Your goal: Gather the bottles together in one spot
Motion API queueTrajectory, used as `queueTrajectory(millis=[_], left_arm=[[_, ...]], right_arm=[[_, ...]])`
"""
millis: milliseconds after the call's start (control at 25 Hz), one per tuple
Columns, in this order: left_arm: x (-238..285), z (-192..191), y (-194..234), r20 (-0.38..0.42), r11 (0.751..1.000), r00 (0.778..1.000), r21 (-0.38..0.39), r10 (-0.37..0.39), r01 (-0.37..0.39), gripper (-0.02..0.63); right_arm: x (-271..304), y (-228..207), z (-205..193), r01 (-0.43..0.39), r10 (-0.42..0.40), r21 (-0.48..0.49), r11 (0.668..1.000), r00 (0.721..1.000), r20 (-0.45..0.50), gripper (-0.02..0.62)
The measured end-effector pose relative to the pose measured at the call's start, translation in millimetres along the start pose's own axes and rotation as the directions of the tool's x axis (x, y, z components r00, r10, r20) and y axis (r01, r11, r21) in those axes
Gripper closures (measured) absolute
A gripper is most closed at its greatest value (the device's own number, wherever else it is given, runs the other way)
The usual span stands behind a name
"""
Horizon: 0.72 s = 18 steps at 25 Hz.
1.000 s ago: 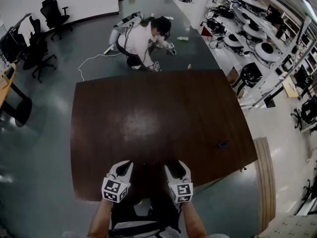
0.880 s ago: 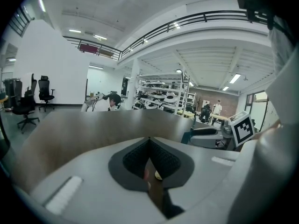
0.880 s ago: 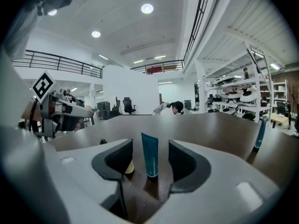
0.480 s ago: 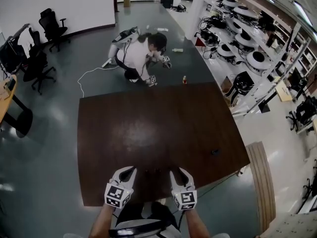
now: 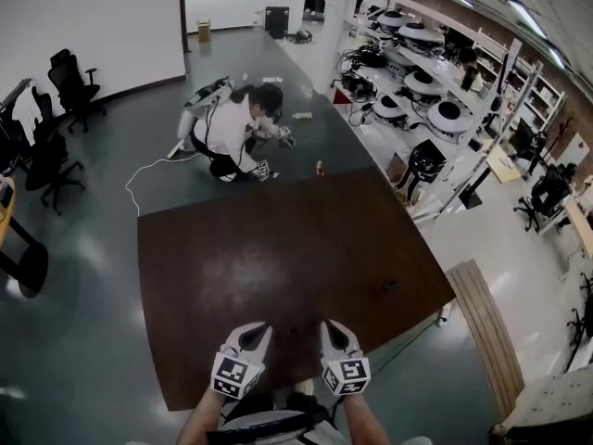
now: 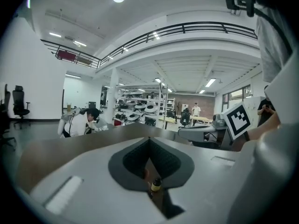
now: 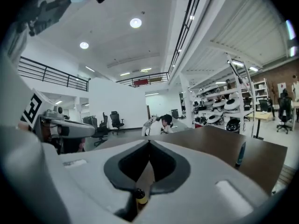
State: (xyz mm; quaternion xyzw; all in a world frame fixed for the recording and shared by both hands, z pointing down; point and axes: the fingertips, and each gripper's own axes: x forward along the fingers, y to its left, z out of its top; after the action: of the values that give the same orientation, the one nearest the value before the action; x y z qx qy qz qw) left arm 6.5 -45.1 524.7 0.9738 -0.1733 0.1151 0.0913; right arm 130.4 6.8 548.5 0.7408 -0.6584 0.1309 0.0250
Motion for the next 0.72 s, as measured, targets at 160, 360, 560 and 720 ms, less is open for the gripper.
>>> queueTrajectory(millis=[160, 360, 560, 720], left_arm=[[2, -2, -9, -0.002, 0.998, 0.998, 0.005, -0.061, 0.061, 0.604], [21, -2, -35, -0.003, 0.992, 0.993, 0.012, -0.122, 0.122, 0.604], [47, 4, -61, 0.001, 0.989, 0.989, 0.031, -0.146, 0.146, 0.604], [64, 5, -73, -0.005, 0.991, 0.992, 0.027, -0.129, 0.129, 0.604]], right_arm=[[-13, -9, -7, 0.087, -0.087, -0.003, 0.996, 0.996, 0.001, 0.594], [-36, -47, -4, 0.188, -0.189, 0.011, 0.982, 0.982, 0.025, 0.594], [-55, -96, -5, 0.247, -0.248, 0.020, 0.969, 0.968, 0.039, 0.594], [-65, -124, -2, 0.251, -0.251, 0.004, 0.968, 0.968, 0.031, 0.594]])
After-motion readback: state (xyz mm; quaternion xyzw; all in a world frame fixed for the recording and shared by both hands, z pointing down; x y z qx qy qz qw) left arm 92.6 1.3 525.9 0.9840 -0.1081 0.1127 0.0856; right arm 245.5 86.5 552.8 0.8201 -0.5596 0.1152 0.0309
